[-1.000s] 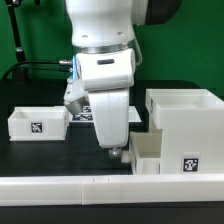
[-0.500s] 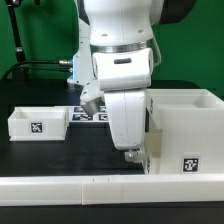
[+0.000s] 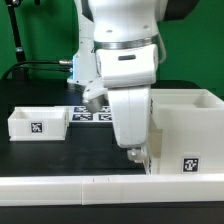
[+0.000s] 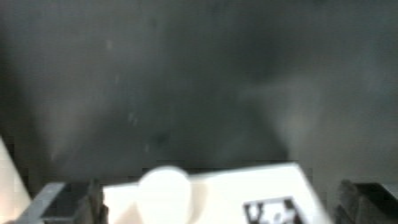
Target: Assemble drawer
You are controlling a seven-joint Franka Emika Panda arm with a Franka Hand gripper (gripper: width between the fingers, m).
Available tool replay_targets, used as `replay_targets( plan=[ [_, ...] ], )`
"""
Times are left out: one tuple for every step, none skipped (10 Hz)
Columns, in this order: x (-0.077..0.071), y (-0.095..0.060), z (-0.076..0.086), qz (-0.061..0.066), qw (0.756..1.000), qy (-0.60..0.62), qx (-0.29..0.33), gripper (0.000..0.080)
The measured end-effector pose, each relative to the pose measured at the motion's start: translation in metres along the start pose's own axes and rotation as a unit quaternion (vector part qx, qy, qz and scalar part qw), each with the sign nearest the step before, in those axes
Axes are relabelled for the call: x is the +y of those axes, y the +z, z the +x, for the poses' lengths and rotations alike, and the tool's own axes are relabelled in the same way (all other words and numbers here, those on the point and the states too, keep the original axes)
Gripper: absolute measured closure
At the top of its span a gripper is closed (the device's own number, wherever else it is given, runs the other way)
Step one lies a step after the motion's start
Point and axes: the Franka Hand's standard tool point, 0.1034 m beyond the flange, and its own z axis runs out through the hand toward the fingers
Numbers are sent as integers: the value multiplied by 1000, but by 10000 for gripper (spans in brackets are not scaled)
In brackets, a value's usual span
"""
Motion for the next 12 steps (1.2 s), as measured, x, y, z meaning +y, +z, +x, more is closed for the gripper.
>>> replay_targets(
  plan=[
    [-3, -3, -10, 0, 1000, 4, -1, 150],
    [-6, -8, -18, -1, 1000, 6, -2, 150],
    [-13, -7, -24, 2, 1000, 9, -3, 150],
    [-19, -2, -26, 7, 1000, 11, -2, 150],
    [-22, 2, -24, 7, 1000, 10, -2, 150],
    [-24, 6, -21, 8, 1000, 8, -1, 150],
    [-25, 11, -16, 11, 1000, 7, 1, 150],
    [-22, 13, -9, 12, 1000, 10, 3, 150],
    [-16, 12, 0, 8, 1000, 13, 5, 150],
    [-12, 12, 7, 6, 1000, 19, 6, 150],
    [-8, 13, 15, 6, 1000, 28, 7, 150],
    [-6, 14, 17, 5, 999, 40, 6, 150]
  ],
)
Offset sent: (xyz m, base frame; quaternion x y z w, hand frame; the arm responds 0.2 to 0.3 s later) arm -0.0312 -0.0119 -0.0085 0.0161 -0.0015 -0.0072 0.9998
